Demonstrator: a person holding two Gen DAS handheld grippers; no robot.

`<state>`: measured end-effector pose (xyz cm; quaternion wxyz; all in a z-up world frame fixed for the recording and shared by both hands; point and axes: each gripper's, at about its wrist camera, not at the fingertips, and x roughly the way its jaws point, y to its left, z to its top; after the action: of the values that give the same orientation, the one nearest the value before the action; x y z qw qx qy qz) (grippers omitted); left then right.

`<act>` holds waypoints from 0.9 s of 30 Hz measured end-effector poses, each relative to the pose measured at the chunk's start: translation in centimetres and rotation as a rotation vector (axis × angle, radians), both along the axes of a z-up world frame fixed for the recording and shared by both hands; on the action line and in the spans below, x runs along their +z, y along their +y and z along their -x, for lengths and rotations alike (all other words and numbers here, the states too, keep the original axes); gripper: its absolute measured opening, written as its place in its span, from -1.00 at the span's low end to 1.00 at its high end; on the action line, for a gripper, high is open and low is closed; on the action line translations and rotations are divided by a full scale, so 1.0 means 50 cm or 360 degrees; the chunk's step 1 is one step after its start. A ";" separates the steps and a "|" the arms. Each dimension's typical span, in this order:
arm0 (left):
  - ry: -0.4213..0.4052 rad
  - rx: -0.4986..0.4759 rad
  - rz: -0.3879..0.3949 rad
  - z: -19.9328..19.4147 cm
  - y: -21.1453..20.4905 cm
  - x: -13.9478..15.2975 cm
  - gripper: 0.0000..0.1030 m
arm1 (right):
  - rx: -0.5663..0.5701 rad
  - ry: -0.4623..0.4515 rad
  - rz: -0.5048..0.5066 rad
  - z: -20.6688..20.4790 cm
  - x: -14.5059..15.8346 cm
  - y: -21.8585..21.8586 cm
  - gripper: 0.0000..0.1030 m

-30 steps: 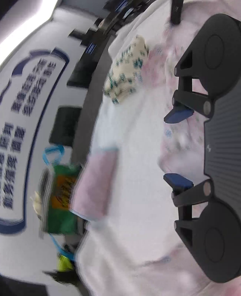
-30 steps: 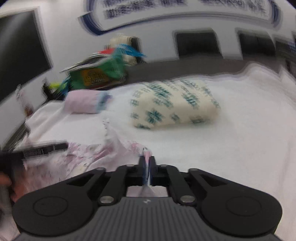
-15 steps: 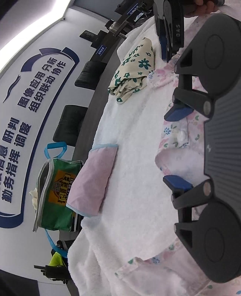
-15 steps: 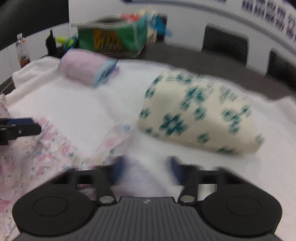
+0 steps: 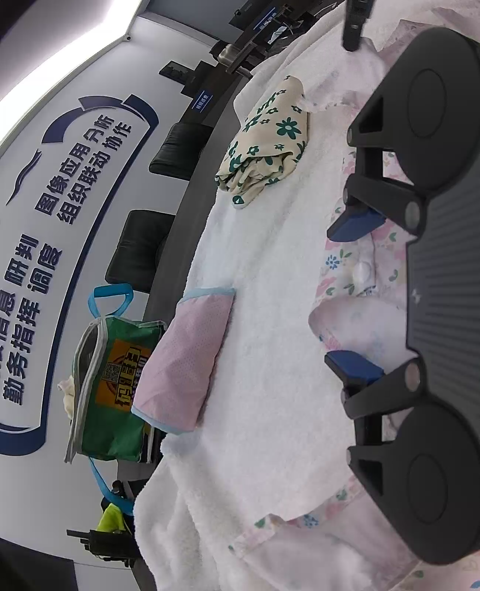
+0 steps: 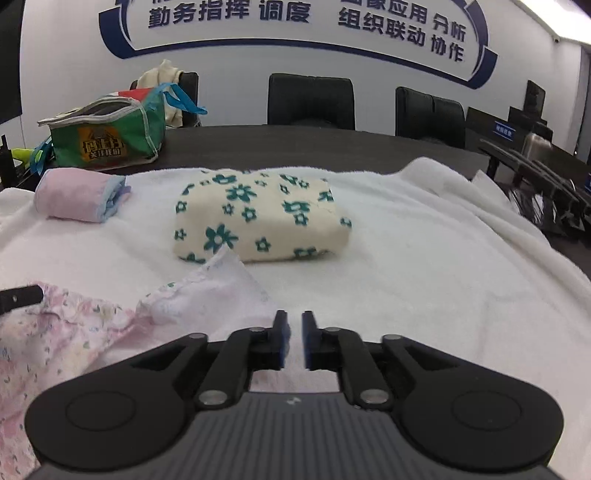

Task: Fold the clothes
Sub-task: 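Pinch the garment hem with the right gripper while the left gripper hovers over the collar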

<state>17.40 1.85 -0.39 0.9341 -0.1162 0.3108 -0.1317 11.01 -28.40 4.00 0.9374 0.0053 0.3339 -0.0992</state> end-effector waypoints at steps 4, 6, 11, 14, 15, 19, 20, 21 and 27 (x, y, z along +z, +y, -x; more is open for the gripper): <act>-0.0002 -0.0018 -0.0009 -0.001 -0.004 0.000 0.34 | 0.0093 -0.0071 -0.0065 0.013 0.011 -0.002 0.27; -0.0002 -0.0018 -0.0002 0.000 -0.003 -0.001 0.34 | 0.0142 -0.0026 -0.0117 0.001 0.003 -0.012 0.19; -0.0001 -0.0015 0.0002 -0.001 -0.003 -0.001 0.34 | 0.0167 0.0059 0.0047 -0.024 -0.031 0.002 -0.98; 0.0000 -0.0013 0.0012 -0.001 -0.001 -0.002 0.34 | 0.0086 0.0014 0.0089 -0.047 -0.022 -0.002 -1.00; 0.0001 -0.0013 0.0022 -0.001 0.000 -0.002 0.34 | 0.0063 0.0003 0.0100 -0.055 -0.019 -0.003 -1.00; 0.0006 -0.0010 0.0043 -0.002 0.004 -0.001 0.34 | 0.0130 0.0079 -0.0015 -0.027 0.003 0.002 -0.26; 0.0006 -0.0008 0.0038 -0.002 0.003 -0.001 0.34 | 0.0145 0.0059 -0.0063 -0.006 0.009 0.001 0.41; 0.0006 -0.0005 0.0032 -0.002 0.002 0.000 0.34 | 0.0163 0.0045 -0.0086 0.009 0.012 -0.002 0.63; 0.0017 0.0047 0.0055 -0.001 0.019 0.012 0.35 | 0.0258 0.0201 -0.0065 0.018 -0.033 0.019 -0.92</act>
<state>17.46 2.80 0.20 0.9322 -0.1375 0.3117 -0.1226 10.10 -27.44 2.36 0.9191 -0.0089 0.3936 -0.0162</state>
